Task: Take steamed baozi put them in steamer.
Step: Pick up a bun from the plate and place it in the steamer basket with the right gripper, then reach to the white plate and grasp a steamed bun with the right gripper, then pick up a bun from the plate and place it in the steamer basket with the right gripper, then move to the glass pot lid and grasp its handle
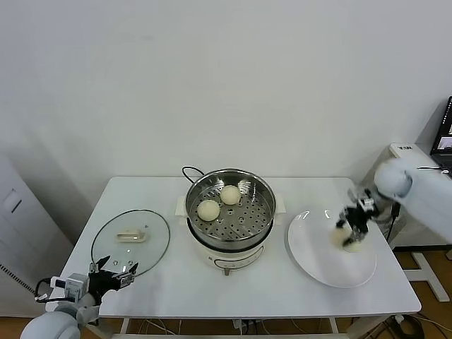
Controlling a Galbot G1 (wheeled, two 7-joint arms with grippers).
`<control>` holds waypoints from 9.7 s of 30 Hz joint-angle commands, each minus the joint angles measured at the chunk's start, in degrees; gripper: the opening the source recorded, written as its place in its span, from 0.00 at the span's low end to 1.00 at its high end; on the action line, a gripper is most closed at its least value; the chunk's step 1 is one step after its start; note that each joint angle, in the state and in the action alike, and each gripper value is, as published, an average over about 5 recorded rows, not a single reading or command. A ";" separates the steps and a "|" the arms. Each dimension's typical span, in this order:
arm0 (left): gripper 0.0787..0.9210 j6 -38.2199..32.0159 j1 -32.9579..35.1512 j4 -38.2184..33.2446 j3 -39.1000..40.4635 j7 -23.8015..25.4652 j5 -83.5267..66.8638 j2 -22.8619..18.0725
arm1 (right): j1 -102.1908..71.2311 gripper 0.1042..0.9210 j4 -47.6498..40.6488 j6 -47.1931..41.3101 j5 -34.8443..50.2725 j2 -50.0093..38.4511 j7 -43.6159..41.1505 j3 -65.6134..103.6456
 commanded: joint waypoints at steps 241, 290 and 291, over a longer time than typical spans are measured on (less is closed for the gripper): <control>0.88 -1.00 -0.92 1.27 0.07 0.80 -0.09 1.00 | 12.07 0.42 -2.50 -30.03 32.65 30.83 15.47 -26.96; 0.88 -8.02 -0.30 -0.08 0.18 0.37 12.14 -0.63 | -79.06 0.88 17.64 5.01 22.73 15.43 62.15 92.25; 0.88 -8.51 -0.12 0.05 0.27 0.28 13.70 -0.56 | -80.92 0.88 18.29 4.84 22.00 16.47 62.13 93.78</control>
